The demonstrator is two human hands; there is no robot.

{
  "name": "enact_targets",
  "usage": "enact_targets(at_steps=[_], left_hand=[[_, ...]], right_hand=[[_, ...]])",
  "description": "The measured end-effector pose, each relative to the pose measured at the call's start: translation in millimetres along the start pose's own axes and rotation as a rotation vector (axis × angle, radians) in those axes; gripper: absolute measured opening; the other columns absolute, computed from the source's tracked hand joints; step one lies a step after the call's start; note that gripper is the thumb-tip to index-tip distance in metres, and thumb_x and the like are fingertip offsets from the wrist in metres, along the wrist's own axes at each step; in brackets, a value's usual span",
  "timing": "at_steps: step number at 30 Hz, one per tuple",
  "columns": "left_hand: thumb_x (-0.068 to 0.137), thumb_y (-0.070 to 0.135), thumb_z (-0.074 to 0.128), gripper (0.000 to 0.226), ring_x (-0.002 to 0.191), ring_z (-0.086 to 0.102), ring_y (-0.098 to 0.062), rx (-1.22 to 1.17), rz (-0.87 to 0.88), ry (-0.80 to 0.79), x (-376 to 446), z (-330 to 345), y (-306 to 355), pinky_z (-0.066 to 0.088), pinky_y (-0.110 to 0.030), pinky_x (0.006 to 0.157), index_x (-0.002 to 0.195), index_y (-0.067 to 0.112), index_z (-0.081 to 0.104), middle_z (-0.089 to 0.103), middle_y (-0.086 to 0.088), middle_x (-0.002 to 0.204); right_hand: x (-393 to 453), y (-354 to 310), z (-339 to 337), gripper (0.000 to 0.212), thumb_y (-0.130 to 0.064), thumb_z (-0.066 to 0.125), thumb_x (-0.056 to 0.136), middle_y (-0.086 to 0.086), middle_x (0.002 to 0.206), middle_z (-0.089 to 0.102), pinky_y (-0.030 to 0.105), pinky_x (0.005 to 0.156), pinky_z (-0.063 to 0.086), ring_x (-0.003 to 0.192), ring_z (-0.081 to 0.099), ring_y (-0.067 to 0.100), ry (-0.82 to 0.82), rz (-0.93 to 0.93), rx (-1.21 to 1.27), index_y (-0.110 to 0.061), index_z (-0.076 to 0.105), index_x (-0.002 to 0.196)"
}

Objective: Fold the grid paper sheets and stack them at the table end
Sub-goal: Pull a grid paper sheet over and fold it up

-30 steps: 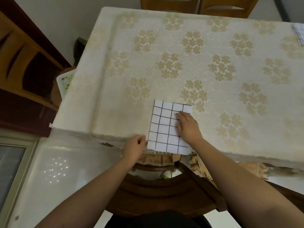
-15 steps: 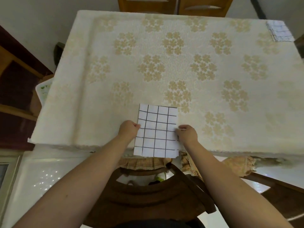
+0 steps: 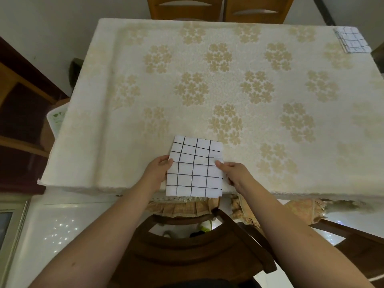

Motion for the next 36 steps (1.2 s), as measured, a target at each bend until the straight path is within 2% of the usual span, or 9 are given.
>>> enact_targets(at_steps=[3, 8, 12, 16, 20, 25, 30, 33, 36], left_hand=[[0.091, 0.017, 0.065, 0.043, 0.105, 0.063, -0.024, -0.026, 0.024, -0.019, -3.5, 3.3, 1.1, 0.054, -0.033, 0.081, 0.131, 0.009, 0.052, 0.063, -0.007, 0.117], [0.09, 0.025, 0.067, 0.034, 0.102, 0.064, -0.021, 0.208, 0.105, 0.056, -7.7, -0.8, 9.9, 0.054, -0.037, 0.09, 0.121, 0.014, 0.059, 0.064, -0.008, 0.117], [0.092, 0.027, 0.063, 0.031, 0.098, 0.062, -0.021, 0.39, 0.102, 0.076, -10.6, -4.7, 22.6, 0.045, -0.03, 0.079, 0.115, 0.006, 0.065, 0.067, -0.007, 0.111], [0.092, 0.024, 0.064, 0.029, 0.098, 0.053, -0.02, 0.395, 0.118, 0.078, -17.9, -2.9, 59.7, 0.043, -0.035, 0.091, 0.114, 0.005, 0.066, 0.061, -0.005, 0.106], [0.092, 0.025, 0.063, 0.025, 0.086, 0.052, -0.015, 0.332, 0.297, 0.139, -29.3, 0.6, 114.0, 0.041, -0.028, 0.078, 0.11, 0.008, 0.067, 0.062, -0.002, 0.097], [0.09, 0.03, 0.066, 0.012, 0.074, 0.054, -0.008, 0.196, 0.446, 0.18, -36.9, -2.0, 134.2, 0.045, -0.023, 0.068, 0.09, 0.018, 0.066, 0.061, 0.006, 0.081], [0.091, 0.021, 0.065, 0.019, 0.086, 0.064, -0.019, 0.166, 0.151, 0.106, -6.0, 2.8, 64.3, 0.053, -0.033, 0.087, 0.101, 0.005, 0.065, 0.067, -0.006, 0.088], [0.091, 0.008, 0.063, 0.019, 0.086, 0.067, -0.018, 0.133, 0.001, 0.091, -2.6, 8.9, 19.4, 0.055, -0.025, 0.08, 0.107, -0.003, 0.061, 0.066, -0.011, 0.097], [0.089, 0.003, 0.065, 0.018, 0.082, 0.069, -0.02, 0.091, 0.003, 0.143, -0.6, 9.7, 3.6, 0.056, -0.026, 0.075, 0.105, 0.0, 0.058, 0.065, -0.016, 0.101]], right_hand=[[-2.0, -0.5, -2.3, 0.037, -0.045, 0.075, 0.079, 0.006, 0.061, 0.048, 0.029, 0.05, 0.034, 0.047, 0.037, 0.016, 0.02, -0.008, 0.042, -0.009, 0.069, 0.084], [-11.7, -6.6, -3.7, 0.028, -0.039, 0.071, 0.084, 0.007, 0.068, 0.058, 0.029, 0.054, 0.04, 0.056, 0.045, 0.018, 0.052, -0.037, 0.028, -0.012, 0.068, 0.077], [-22.3, -18.7, -6.1, 0.024, -0.036, 0.069, 0.087, 0.0, 0.07, 0.056, 0.023, 0.048, 0.036, 0.054, 0.045, 0.015, 0.081, -0.055, -0.006, -0.012, 0.067, 0.088], [-28.0, -44.3, -6.6, 0.025, -0.034, 0.068, 0.089, 0.004, 0.062, 0.052, 0.028, 0.049, 0.038, 0.05, 0.041, 0.017, 0.076, -0.13, 0.006, -0.012, 0.064, 0.077], [-40.8, -83.0, -6.7, 0.021, -0.029, 0.064, 0.092, 0.007, 0.078, 0.071, 0.027, 0.058, 0.052, 0.059, 0.06, 0.014, 0.024, -0.289, 0.127, -0.01, 0.066, 0.084], [-47.4, -100.2, -12.5, 0.023, -0.029, 0.066, 0.091, 0.01, 0.092, 0.073, 0.031, 0.075, 0.058, 0.081, 0.071, 0.019, 0.02, -0.472, 0.153, -0.007, 0.067, 0.085], [-23.6, -53.3, -10.6, 0.02, -0.023, 0.068, 0.089, 0.013, 0.087, 0.071, 0.032, 0.074, 0.057, 0.084, 0.069, 0.024, 0.09, -0.31, 0.13, -0.002, 0.067, 0.089], [-12.1, -14.3, -6.5, 0.013, -0.018, 0.068, 0.089, 0.01, 0.077, 0.07, 0.033, 0.07, 0.055, 0.075, 0.064, 0.025, 0.127, -0.186, 0.076, -0.008, 0.068, 0.082], [-8.0, 6.7, -7.8, 0.02, -0.02, 0.066, 0.09, 0.007, 0.069, 0.07, 0.036, 0.068, 0.052, 0.064, 0.059, 0.022, 0.189, -0.161, -0.002, -0.013, 0.07, 0.072]])
Point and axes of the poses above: each hand's wrist, its own x-axis towards the middle knuckle, its own z-axis out of the palm, y = z × x, the point moved 5 cm from there along x, towards the middle knuckle
